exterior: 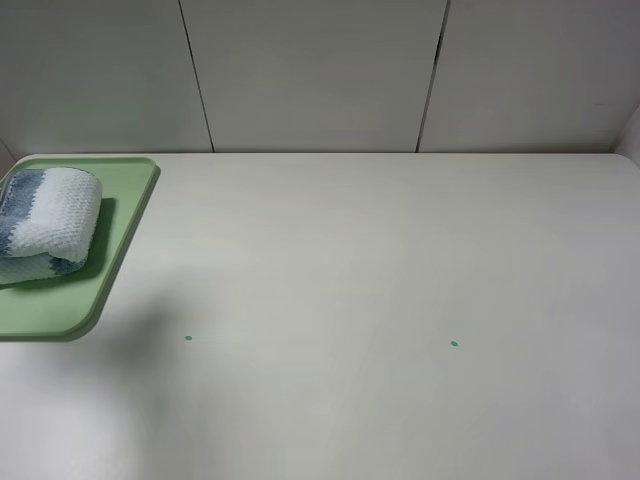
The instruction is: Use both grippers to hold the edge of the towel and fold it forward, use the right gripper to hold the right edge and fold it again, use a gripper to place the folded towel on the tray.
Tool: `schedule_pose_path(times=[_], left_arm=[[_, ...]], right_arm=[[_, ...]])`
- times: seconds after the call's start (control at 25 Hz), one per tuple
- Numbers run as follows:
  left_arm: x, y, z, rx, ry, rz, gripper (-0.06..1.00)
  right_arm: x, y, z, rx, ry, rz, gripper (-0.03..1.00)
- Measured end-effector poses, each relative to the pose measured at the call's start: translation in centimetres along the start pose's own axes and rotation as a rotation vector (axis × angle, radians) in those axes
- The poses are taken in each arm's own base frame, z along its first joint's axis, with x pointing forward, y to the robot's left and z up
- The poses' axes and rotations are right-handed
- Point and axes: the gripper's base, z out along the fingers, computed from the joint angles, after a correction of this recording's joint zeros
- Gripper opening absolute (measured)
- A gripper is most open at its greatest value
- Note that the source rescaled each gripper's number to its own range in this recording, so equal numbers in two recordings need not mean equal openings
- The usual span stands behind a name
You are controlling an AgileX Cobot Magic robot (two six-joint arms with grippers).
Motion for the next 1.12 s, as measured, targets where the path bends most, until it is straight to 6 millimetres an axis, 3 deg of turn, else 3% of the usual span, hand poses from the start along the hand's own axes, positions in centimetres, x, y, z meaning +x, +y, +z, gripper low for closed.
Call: schedule_pose_path(times=[0.24,0.4,0.64,0.84,1.12], left_arm=[[3.9,0.8,-5.7,-0.007,-0.024,0.008,1.0],[6.1,1.2,-9.1,-0.007,-0.145,0.043,1.0],[11.1,1.2,-13.2,0.026,-0.331,0.078,1.0],[15.6,1.0,-14.4,0.058,-0.44,0.076,1.0],[21.5,0.6,-12.5,0.073,-0.504,0.069,1.0]], right_arm=[[0.0,0.0,0.0,0.0,0.0,0.0,1.0],[0.0,0.0,0.0,0.0,0.0,0.0,1.0],[0.0,0.0,0.0,0.0,0.0,0.0,1.0],[0.0,0.0,0.0,0.0,0.0,0.0,1.0],[0.0,0.0,0.0,0.0,0.0,0.0,1.0]])
